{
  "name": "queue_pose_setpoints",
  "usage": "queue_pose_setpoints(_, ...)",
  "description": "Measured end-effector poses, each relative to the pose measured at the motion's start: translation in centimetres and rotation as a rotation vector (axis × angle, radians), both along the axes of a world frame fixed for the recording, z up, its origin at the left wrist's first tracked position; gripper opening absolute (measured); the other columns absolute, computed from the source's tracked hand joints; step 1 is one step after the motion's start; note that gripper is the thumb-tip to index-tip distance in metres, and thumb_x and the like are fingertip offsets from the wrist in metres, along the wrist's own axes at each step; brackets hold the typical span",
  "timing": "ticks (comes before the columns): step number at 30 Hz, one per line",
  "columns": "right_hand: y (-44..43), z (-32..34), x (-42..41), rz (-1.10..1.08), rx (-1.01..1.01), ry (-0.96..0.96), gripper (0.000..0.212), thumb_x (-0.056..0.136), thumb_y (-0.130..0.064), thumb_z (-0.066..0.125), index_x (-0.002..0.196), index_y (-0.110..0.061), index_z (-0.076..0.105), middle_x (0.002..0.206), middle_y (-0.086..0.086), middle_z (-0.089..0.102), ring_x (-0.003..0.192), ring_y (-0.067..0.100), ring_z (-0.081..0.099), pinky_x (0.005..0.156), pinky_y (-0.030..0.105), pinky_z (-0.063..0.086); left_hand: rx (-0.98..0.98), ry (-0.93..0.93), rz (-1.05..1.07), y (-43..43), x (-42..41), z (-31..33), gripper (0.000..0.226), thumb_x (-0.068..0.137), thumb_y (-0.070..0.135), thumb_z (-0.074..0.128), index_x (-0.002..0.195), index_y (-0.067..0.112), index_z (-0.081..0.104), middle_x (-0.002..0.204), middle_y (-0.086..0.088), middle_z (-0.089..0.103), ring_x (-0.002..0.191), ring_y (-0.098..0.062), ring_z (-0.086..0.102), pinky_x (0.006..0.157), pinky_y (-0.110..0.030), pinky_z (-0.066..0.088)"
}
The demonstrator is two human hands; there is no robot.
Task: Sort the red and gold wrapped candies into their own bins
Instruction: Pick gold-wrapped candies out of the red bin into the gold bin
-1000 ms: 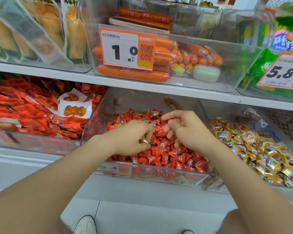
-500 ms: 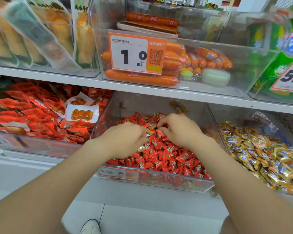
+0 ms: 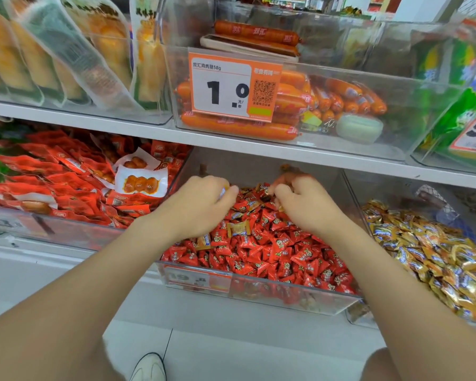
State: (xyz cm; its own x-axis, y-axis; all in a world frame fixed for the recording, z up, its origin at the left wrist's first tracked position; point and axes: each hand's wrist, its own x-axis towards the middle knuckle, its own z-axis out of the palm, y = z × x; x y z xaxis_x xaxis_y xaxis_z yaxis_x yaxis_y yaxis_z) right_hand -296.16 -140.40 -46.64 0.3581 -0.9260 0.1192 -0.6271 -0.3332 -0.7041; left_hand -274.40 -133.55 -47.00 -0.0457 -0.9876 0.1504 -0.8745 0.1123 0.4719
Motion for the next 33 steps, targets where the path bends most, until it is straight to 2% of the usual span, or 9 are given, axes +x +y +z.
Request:
queue_pose_setpoints(4,0.0,-0.8,0.6,0.108,-0.008,0.052,0.027,0.106,-0.036,0.055,0.093,-0.027,0.076,0.052,-0.006,0.056,0.045,0.007,0.048,0.050,0.025,0.041,0.058,0.036,0.000,0.3,1.7,-0.2,0.022,0.109,0.022,0.048,0.113,0.023,0.070,0.090,0.004,0.072,0.076,-0.009,0.067,0.071,-0.031,0.056)
queue_pose_setpoints(9,0.2,-1.6,1.6,0.260,-0.018,0.171,0.024,0.106,-0.021,0.055,0.110,-0.030,0.077,0.075,-0.002,0.074,0.058,0.011,0.061,0.060,0.028,0.049,0.119,-0.088,-0.005,1.3,1.6,0.0,0.017,0.096,0.039,0.073,0.093,0.022,0.073,0.087,0.002,0.068,0.080,-0.015,0.066,0.069,-0.031,0.051)
queue_pose_setpoints(12,0.5,-1.8,2.4,0.290,-0.148,0.329,0.018,0.100,-0.042,0.064,0.110,-0.034,0.076,0.062,-0.005,0.064,0.061,0.010,0.059,0.070,0.032,0.055,0.263,-0.354,0.012,1.9,1.1,-0.1,0.043,0.083,0.043,0.086,0.098,0.013,0.060,0.101,-0.004,0.059,0.090,-0.027,0.063,0.080,-0.041,0.056)
queue_pose_setpoints(16,1.0,-2.6,3.9,0.318,-0.188,0.526,0.023,0.086,-0.053,0.078,0.100,-0.035,0.076,0.080,-0.020,0.053,0.088,0.013,0.059,0.077,0.036,0.052,0.335,-0.442,0.006,1.5,0.6,-0.8,0.045,0.083,0.039,0.087,0.094,0.014,0.052,0.106,-0.008,0.054,0.087,-0.029,0.058,0.073,-0.038,0.050)
queue_pose_setpoints(19,0.8,-2.1,3.9,0.280,-0.152,0.417,0.019,0.083,-0.040,0.079,0.079,-0.027,0.067,0.075,-0.014,0.061,0.075,0.008,0.060,0.070,0.035,0.055,0.293,-0.336,-0.009,1.2,0.7,-1.0,0.033,0.092,0.040,0.076,0.090,0.018,0.051,0.102,-0.008,0.054,0.090,-0.030,0.060,0.079,-0.043,0.054)
queue_pose_setpoints(24,0.1,-0.9,1.9,0.128,-0.004,0.135,0.005,0.087,-0.030,0.065,0.088,-0.025,0.067,0.070,-0.003,0.070,0.061,0.009,0.062,0.058,0.029,0.048,0.148,-0.100,0.027,0.4,1.2,-1.0,0.010,0.103,0.017,0.049,0.109,0.012,0.055,0.090,-0.009,0.063,0.074,-0.028,0.064,0.066,-0.047,0.056)
queue_pose_setpoints(27,-0.8,-0.9,0.7,0.044,-0.011,0.104,0.018,0.099,-0.029,0.055,0.095,-0.025,0.072,0.064,-0.007,0.062,0.057,0.007,0.055,0.058,0.027,0.041,0.114,-0.191,0.038,-1.1,1.4,-1.8,0.026,0.101,0.005,0.051,0.122,0.015,0.062,0.102,-0.008,0.066,0.083,-0.027,0.067,0.073,-0.042,0.058)
queue_pose_setpoints(31,-1.4,-1.3,0.5,0.115,-0.110,0.206,0.025,0.107,-0.028,0.053,0.115,-0.028,0.076,0.079,-0.017,0.069,0.070,-0.001,0.062,0.068,0.016,0.048,0.181,-0.367,0.064,-2.5,1.0,-2.3,0.024,0.090,-0.008,0.058,0.106,0.009,0.061,0.106,-0.014,0.062,0.089,-0.031,0.065,0.075,-0.043,0.058)
queue_pose_setpoints(33,-1.3,-1.8,1.1,0.219,-0.157,0.249,0.024,0.107,-0.035,0.055,0.120,-0.032,0.076,0.090,-0.019,0.072,0.084,0.006,0.068,0.082,0.026,0.053,0.235,-0.405,0.054,-2.9,0.9,-2.6,0.022,0.091,-0.008,0.058,0.102,0.011,0.061,0.107,-0.013,0.060,0.089,-0.030,0.064,0.072,-0.038,0.054)
